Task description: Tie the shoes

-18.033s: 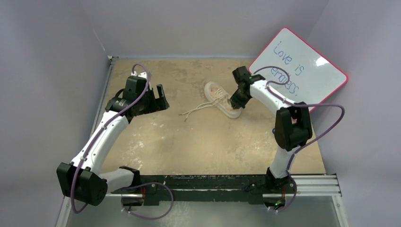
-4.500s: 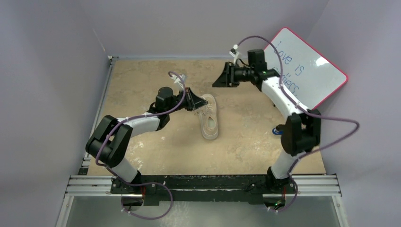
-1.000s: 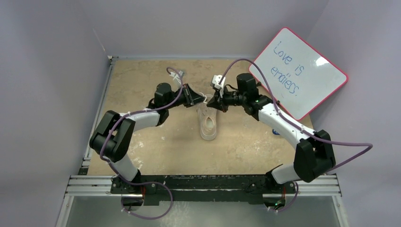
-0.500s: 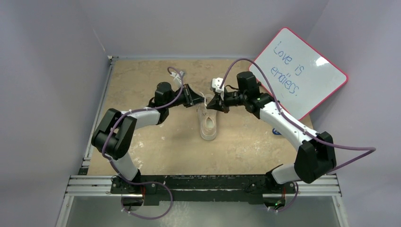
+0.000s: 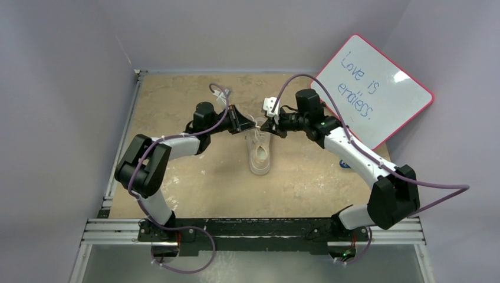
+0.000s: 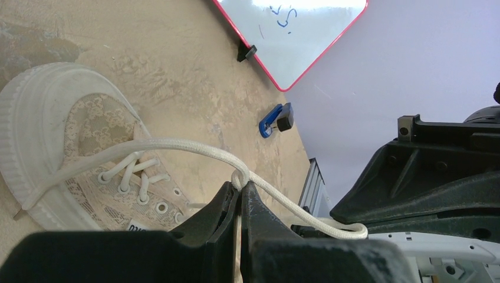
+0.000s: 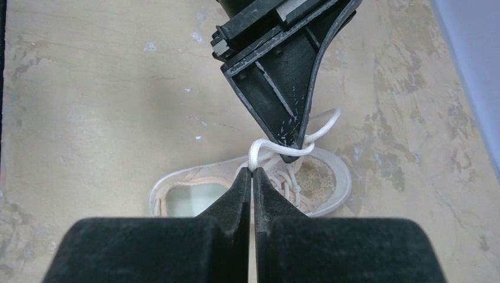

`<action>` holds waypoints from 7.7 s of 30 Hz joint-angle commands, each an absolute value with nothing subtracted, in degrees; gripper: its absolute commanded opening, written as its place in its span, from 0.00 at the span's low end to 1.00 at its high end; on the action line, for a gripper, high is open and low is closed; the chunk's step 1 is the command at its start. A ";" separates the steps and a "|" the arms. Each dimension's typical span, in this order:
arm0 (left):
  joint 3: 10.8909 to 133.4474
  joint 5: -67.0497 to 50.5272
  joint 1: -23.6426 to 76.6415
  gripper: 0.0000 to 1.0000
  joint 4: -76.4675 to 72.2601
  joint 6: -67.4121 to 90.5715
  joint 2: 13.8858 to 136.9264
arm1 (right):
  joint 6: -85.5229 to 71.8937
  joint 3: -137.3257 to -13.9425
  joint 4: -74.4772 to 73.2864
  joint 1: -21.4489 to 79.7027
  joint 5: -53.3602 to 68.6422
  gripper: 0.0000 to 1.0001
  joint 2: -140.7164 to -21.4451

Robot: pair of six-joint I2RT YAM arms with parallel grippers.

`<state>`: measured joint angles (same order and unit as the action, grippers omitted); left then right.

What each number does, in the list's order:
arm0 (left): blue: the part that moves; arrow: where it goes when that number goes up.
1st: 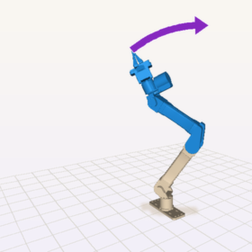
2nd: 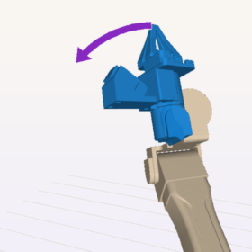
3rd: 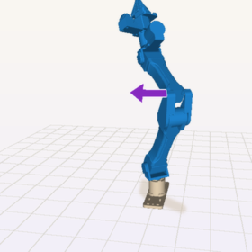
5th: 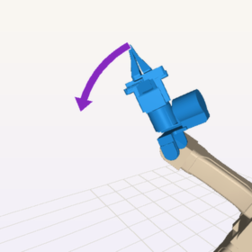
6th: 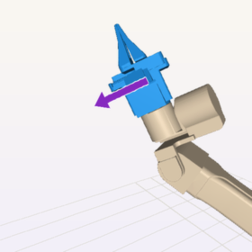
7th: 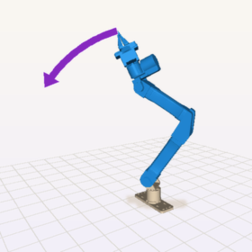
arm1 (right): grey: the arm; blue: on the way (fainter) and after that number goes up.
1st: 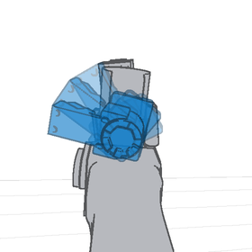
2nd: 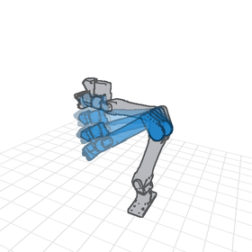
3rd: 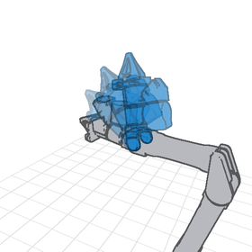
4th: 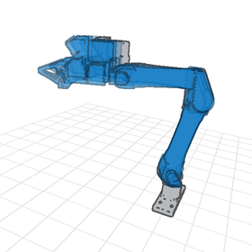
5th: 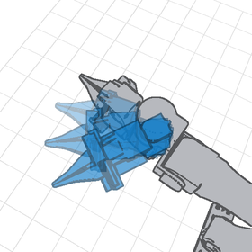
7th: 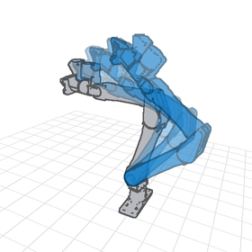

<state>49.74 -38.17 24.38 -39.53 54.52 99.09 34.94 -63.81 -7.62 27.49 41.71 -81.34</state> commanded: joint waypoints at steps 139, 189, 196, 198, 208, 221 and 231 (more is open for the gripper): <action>49.37 -39.98 23.82 0.00 -34.35 51.92 101.43 | 32.27 -77.02 -12.29 25.59 32.69 0.37 -104.12; 47.83 -33.60 23.60 0.52 -17.53 44.68 93.50 | 3.72 -57.39 -12.10 27.83 1.01 0.00 -80.42; 49.37 -22.61 22.80 0.61 -3.99 47.54 86.93 | 1.78 -54.80 -12.03 27.86 3.04 0.00 -76.10; 51.55 -18.02 22.77 0.61 -0.28 49.59 86.85 | 1.57 -55.05 -13.52 27.85 3.31 0.00 -75.58; 61.37 -8.62 23.25 0.42 6.94 43.68 98.16 | 1.84 -54.06 -12.85 27.82 4.13 0.00 -72.63; 63.04 -8.30 25.92 0.46 1.54 28.83 105.43 | 0.58 -57.27 -13.35 27.82 6.33 0.00 -73.71; 68.47 -5.34 26.86 0.47 2.90 26.94 110.48 | 0.47 -56.26 -12.88 27.77 6.68 0.00 -73.75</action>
<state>65.08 -8.08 26.04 3.44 29.65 108.75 1.17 -54.96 -13.87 27.86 5.65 -73.97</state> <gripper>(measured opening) 0.461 0.004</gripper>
